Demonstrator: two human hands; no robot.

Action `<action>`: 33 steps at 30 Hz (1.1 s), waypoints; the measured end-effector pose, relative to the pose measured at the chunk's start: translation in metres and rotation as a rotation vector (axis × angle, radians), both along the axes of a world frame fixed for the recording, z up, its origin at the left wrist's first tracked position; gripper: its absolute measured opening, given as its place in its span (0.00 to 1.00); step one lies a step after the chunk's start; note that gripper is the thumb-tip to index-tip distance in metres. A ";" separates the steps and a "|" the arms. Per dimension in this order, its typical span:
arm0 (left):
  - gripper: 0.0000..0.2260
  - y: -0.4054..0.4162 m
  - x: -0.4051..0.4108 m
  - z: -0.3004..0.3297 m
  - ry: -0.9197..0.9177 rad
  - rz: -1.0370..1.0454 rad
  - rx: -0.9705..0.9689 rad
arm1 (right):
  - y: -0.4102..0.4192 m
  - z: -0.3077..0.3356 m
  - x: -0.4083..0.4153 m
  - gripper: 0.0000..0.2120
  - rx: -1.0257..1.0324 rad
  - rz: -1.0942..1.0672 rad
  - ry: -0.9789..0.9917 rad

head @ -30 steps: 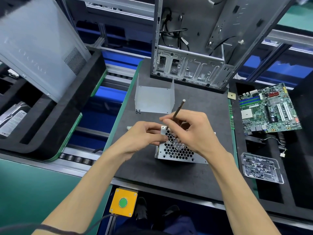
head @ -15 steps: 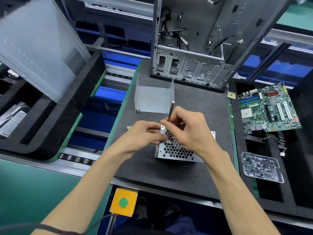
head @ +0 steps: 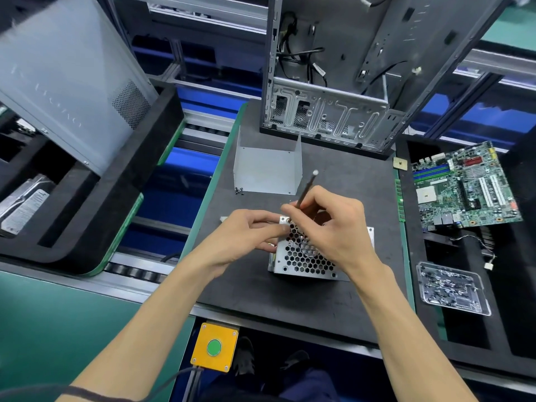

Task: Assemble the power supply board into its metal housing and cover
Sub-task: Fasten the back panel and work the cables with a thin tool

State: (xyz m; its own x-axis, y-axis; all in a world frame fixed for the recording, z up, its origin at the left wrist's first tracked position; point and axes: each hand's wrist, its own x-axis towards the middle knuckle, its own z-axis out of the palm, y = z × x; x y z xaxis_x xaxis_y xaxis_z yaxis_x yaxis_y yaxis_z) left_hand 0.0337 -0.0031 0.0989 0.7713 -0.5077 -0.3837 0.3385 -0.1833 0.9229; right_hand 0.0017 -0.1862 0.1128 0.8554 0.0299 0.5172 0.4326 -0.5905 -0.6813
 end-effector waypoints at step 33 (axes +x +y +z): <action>0.16 0.020 0.120 -0.095 -0.947 -0.128 1.247 | -0.005 0.004 0.022 0.10 0.206 -0.114 0.318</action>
